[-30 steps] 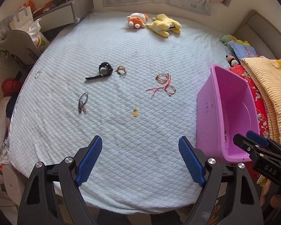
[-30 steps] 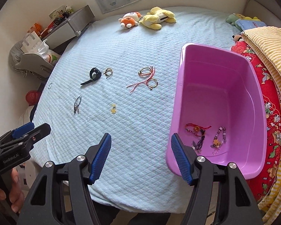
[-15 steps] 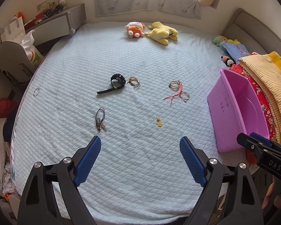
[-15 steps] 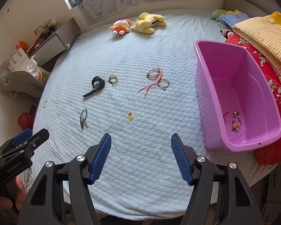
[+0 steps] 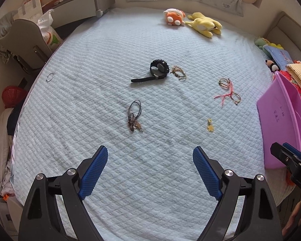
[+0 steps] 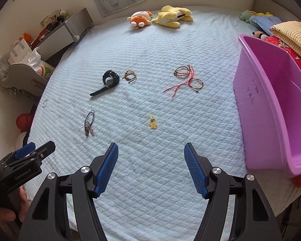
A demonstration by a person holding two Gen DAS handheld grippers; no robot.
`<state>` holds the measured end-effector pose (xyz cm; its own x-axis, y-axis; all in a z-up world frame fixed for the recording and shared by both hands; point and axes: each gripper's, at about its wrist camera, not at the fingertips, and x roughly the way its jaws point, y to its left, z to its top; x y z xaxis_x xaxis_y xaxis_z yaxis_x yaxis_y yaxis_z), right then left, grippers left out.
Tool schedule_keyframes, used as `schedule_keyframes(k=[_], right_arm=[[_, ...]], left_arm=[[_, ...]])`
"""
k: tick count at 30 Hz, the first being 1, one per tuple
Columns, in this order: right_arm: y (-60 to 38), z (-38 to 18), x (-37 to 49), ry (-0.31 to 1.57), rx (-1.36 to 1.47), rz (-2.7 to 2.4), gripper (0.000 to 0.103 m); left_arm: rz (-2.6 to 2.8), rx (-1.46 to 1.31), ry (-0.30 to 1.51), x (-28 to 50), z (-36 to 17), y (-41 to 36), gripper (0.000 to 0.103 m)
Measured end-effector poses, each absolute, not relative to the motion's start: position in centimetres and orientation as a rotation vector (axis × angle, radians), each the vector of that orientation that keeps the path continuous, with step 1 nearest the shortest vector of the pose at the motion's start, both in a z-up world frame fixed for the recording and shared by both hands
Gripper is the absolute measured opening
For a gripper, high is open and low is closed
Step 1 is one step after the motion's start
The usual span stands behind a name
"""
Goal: Organize jewelry
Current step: 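Withdraw both open tools from the tub back over the bed, then move left tool to the brown cord necklace while right tool approaches the gold flower charm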
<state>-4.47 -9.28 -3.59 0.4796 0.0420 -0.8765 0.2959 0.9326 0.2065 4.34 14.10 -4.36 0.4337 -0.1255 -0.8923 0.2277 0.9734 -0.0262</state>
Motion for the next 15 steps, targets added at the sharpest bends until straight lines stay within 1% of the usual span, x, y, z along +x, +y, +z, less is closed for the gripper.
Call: schedule_keyframes(k=[7,11,15], right_arm=[[-8.9,-8.6,-1.7,0.993,0.371,-0.147,0.065],[-7.7,-12.6,-0.2,0.949,0.351,-0.174,0.065],[-6.1,-17.0,1.3,0.952,0.294,-0.191,0.065]], left_arm=[[-0.175,0.115,1.014,6.8,-8.7,15.3,0.087],[-0.196,0.126,0.959,7.9,-13.1,15.6,0.087],[-0.239,0.114,0.940,9.1,-17.4,15.7,0.087]])
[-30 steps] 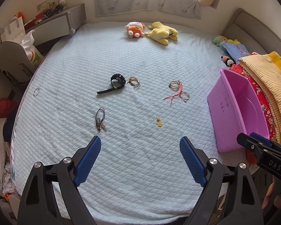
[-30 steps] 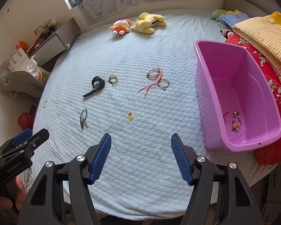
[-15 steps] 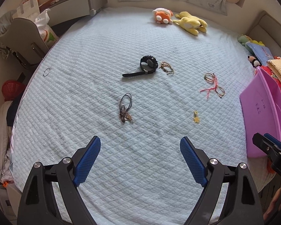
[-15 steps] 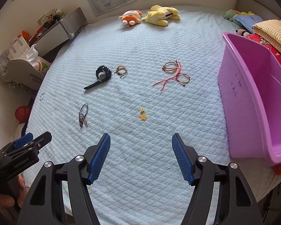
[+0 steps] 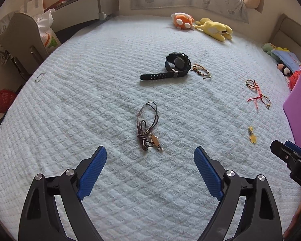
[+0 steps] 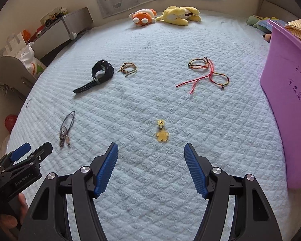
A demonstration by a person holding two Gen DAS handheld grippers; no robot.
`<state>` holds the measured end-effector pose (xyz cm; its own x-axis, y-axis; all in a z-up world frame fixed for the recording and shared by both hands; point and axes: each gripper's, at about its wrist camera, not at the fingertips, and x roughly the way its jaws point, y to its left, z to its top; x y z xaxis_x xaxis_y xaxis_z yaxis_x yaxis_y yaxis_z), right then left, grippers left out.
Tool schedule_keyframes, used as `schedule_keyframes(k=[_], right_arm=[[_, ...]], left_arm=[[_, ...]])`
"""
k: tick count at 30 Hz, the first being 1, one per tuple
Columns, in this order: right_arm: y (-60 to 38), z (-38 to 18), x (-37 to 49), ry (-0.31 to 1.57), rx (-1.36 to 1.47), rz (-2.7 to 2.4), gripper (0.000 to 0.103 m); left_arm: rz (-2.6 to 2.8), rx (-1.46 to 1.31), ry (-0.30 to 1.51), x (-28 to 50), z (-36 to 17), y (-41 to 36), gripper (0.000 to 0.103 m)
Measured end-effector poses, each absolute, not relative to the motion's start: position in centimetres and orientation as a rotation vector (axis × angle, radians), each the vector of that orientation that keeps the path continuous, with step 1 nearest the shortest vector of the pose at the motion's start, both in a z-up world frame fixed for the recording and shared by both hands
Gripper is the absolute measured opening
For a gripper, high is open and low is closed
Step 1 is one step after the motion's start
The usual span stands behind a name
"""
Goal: Organize jewelry
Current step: 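Move left tool to the brown cord necklace while right tool approaches the gold flower charm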
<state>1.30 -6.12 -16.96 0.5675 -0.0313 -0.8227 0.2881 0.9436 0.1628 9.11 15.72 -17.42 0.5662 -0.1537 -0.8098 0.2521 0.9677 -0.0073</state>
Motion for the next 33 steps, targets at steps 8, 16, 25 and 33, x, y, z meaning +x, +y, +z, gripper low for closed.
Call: schedule_keyframes(k=[8,16,25,33], right_arm=[[-5.4,-20.5,2.4,0.912,0.276,-0.251,0.065],[-6.2,-21.4,3.8,0.891,0.252,-0.279,0.065],[-7.4,-22.4,4.9,0.880,0.235,-0.323,0.065],[-7.3,-22.9,5.9,0.870,0.211,-0.302,0.065]], left_arm=[[-0.269,0.134,0.899,10.7,-20.3,15.8,0.087],[-0.252,0.144,0.889,12.1,-21.6,15.0,0.087],[-0.234,0.125,0.913,13.6,-22.8,14.5,0.087],[-0.234,0.139,0.907,14.1,-23.4,14.1,0.087]])
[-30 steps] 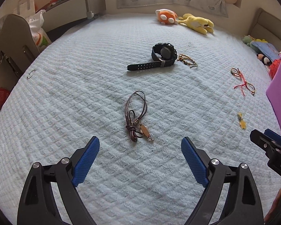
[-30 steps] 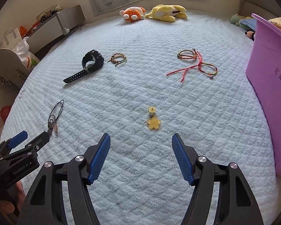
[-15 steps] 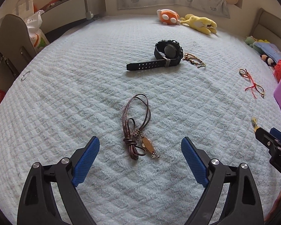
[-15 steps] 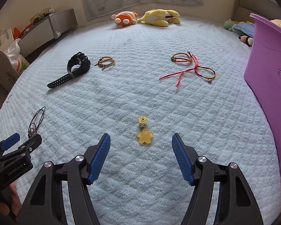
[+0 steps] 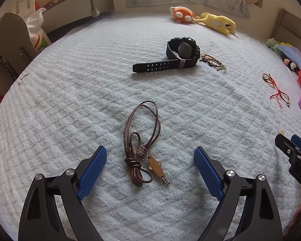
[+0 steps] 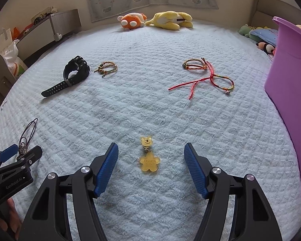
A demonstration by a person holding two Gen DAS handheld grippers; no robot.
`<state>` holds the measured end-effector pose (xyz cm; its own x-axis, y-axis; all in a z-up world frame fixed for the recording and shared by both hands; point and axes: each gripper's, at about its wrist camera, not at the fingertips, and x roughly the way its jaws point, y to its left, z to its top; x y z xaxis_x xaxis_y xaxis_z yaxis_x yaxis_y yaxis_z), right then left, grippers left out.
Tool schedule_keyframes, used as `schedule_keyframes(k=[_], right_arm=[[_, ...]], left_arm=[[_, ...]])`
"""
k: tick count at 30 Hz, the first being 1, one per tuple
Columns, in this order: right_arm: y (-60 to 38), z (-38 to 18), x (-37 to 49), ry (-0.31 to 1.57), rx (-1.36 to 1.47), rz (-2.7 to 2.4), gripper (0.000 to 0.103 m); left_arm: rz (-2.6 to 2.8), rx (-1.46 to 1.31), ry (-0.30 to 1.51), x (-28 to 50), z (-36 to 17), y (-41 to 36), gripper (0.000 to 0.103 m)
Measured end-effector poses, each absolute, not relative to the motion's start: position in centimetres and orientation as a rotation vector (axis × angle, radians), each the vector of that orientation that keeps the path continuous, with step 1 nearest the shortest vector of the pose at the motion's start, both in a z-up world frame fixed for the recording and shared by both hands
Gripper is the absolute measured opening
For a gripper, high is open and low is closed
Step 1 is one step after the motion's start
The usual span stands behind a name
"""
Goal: Organize jewelry
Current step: 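Move left tool to the brown cord necklace while right tool approaches the gold flower charm, then close left tool on the brown cord necklace while right tool closes on the flower charm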
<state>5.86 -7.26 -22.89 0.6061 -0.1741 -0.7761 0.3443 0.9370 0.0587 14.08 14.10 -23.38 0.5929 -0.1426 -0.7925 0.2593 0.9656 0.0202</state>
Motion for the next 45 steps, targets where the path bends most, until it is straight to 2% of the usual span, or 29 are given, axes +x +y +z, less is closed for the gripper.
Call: schedule_keyframes(k=[17,19,21,23,28,31,33,34,36,39,45], right_arm=[[-6.8,-23.8,6.7,0.898,0.191,-0.280,0.065],[-6.7,-23.9,6.8,0.898,0.185,-0.276,0.060],[-6.4,-23.8,6.9,0.901,0.167,-0.273,0.056],[-6.0,-23.9,7.0,0.905,0.146,-0.262,0.048],[-5.9,-23.9,7.1,0.916,0.151,-0.236,0.039],[-6.0,-23.8,7.2,0.921,0.165,-0.220,0.031],[-6.1,-23.7,7.2,0.923,0.189,-0.203,0.020],[-6.2,-23.6,7.2,0.924,0.196,-0.203,0.020],[-6.2,-23.5,7.2,0.922,0.205,-0.201,0.020],[-6.0,-23.0,7.0,0.915,0.203,-0.200,0.020],[-5.2,-21.8,6.4,0.916,0.189,-0.188,0.020]], left_arm=[[-0.242,0.144,0.925,14.8,-24.0,13.5,0.088],[-0.242,0.145,0.924,14.8,-24.0,13.5,0.088],[-0.253,0.150,0.924,14.7,-24.0,13.5,0.082],[-0.269,0.156,0.925,14.6,-23.9,13.5,0.078],[-0.305,0.163,0.920,14.3,-23.6,13.7,0.061],[-0.325,0.157,0.923,14.4,-23.3,14.0,0.037],[-0.338,0.160,0.925,14.4,-23.2,13.9,0.026],[-0.346,0.162,0.924,14.4,-23.1,13.9,0.024],[-0.358,0.162,0.921,14.2,-22.9,13.8,0.013],[-0.363,0.154,0.920,14.0,-22.5,13.9,0.009],[-0.369,0.138,0.933,13.8,-21.5,14.2,0.009]])
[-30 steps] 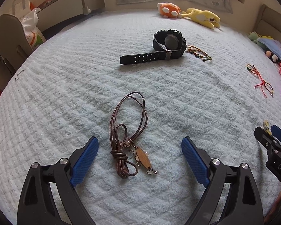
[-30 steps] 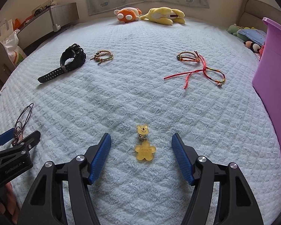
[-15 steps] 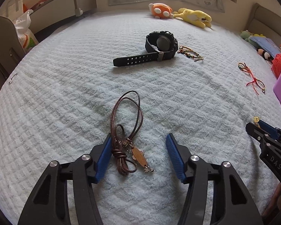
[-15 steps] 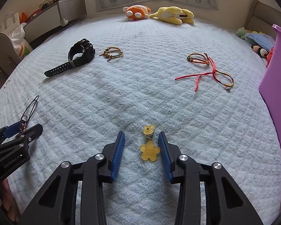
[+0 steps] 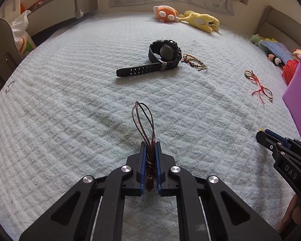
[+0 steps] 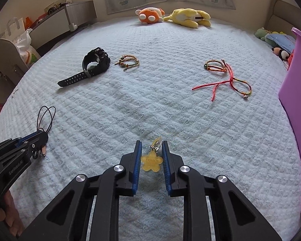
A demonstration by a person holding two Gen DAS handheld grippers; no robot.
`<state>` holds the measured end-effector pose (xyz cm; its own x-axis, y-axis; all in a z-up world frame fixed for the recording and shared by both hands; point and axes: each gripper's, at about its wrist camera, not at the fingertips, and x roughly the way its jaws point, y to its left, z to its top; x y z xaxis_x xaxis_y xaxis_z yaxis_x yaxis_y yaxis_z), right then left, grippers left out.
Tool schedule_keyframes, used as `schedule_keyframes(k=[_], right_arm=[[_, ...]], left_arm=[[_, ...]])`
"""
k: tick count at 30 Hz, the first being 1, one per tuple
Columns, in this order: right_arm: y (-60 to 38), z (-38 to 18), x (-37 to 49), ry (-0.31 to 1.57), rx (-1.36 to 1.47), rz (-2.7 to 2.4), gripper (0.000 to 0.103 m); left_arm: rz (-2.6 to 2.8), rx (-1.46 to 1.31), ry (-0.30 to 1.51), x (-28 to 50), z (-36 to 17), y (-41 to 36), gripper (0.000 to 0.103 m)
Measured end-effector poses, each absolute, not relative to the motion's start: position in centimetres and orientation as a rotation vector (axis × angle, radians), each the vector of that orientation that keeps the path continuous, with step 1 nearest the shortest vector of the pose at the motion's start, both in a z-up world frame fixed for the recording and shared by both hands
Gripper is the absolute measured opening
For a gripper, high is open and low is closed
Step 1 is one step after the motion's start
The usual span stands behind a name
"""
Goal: Organize jewelry
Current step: 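Close left tool on the brown cord necklace while right tool closes on the flower charm, then carry the brown cord necklace and flower charm over the pink tub with both tools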
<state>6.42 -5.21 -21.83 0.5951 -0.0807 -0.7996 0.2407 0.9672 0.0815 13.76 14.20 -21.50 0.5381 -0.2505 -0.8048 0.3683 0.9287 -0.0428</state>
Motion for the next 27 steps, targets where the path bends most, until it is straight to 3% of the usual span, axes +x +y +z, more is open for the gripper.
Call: schedule_keyframes(k=[14,27], right_arm=[[-3.5,-15.6,5.0,0.912,0.199,-0.172,0.020],[-3.8,-3.9,0.8,0.892,0.214,-0.225,0.020]], left_arm=[[-0.415,0.144,0.958,11.9,-15.8,15.0,0.008],[-0.502,0.200,0.940,10.0,-5.2,15.6,0.008]])
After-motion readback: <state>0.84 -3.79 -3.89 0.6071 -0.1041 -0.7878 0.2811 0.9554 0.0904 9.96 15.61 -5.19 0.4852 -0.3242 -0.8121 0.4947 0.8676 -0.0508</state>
